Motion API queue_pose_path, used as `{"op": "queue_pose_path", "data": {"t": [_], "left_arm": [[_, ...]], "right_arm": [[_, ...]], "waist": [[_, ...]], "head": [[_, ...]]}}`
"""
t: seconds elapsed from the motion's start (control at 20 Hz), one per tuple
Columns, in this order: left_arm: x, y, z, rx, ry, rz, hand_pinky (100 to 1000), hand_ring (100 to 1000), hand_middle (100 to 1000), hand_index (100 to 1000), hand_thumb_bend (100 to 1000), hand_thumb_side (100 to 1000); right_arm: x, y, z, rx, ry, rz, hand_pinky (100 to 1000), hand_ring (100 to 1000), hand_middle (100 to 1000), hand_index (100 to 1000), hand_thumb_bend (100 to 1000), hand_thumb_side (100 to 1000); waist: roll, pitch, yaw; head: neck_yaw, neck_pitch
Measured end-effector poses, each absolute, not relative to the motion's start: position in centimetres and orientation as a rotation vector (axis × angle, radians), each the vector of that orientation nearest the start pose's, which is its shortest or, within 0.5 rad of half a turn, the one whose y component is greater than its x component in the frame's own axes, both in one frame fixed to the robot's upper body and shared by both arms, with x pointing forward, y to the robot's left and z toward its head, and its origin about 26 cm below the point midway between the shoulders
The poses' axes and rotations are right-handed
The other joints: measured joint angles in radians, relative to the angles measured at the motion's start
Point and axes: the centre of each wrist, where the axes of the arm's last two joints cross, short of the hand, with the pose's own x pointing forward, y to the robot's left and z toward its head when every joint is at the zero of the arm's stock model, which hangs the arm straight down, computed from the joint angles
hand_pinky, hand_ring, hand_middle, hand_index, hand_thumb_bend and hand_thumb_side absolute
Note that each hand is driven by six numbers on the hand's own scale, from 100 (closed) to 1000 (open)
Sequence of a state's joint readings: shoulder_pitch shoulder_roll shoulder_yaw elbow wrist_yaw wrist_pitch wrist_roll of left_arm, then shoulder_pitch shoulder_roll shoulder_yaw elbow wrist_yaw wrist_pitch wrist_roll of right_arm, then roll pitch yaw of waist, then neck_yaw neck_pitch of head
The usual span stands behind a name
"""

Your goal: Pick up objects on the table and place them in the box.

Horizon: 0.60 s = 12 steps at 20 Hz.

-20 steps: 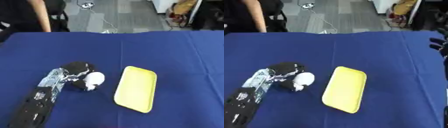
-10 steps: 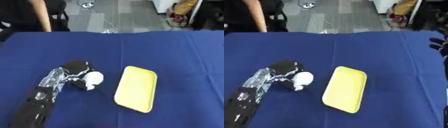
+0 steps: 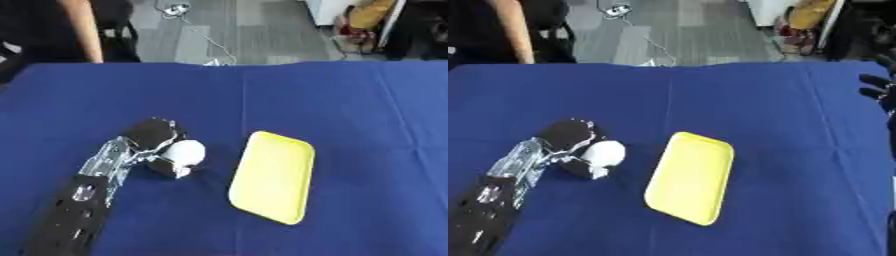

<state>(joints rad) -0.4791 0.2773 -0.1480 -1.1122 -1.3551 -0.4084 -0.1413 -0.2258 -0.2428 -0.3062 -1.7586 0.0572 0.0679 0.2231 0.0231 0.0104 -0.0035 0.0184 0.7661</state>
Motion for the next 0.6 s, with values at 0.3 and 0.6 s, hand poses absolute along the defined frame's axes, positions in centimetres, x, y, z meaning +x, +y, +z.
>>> {"op": "queue_pose_path", "data": {"t": [0.3, 0.6], "left_arm": [[39.33, 25.98, 2.46, 0.863, -1.370, -1.818, 275, 177, 311, 446, 153, 223], [39.34, 25.96, 2.52, 0.851, -1.377, -1.804, 295, 179, 310, 405, 100, 220]], "right_arm": [[31.02, -34.98, 13.25, -0.290, -1.890, 0.228, 803, 808, 931, 1000, 100, 908], [31.02, -34.98, 13.25, -0.290, -1.890, 0.228, 803, 808, 932, 1000, 100, 908]], "waist": [[0.000, 0.000, 0.001], [0.000, 0.001, 0.001]], "head": [[0.000, 0.000], [0.000, 0.000]]}}
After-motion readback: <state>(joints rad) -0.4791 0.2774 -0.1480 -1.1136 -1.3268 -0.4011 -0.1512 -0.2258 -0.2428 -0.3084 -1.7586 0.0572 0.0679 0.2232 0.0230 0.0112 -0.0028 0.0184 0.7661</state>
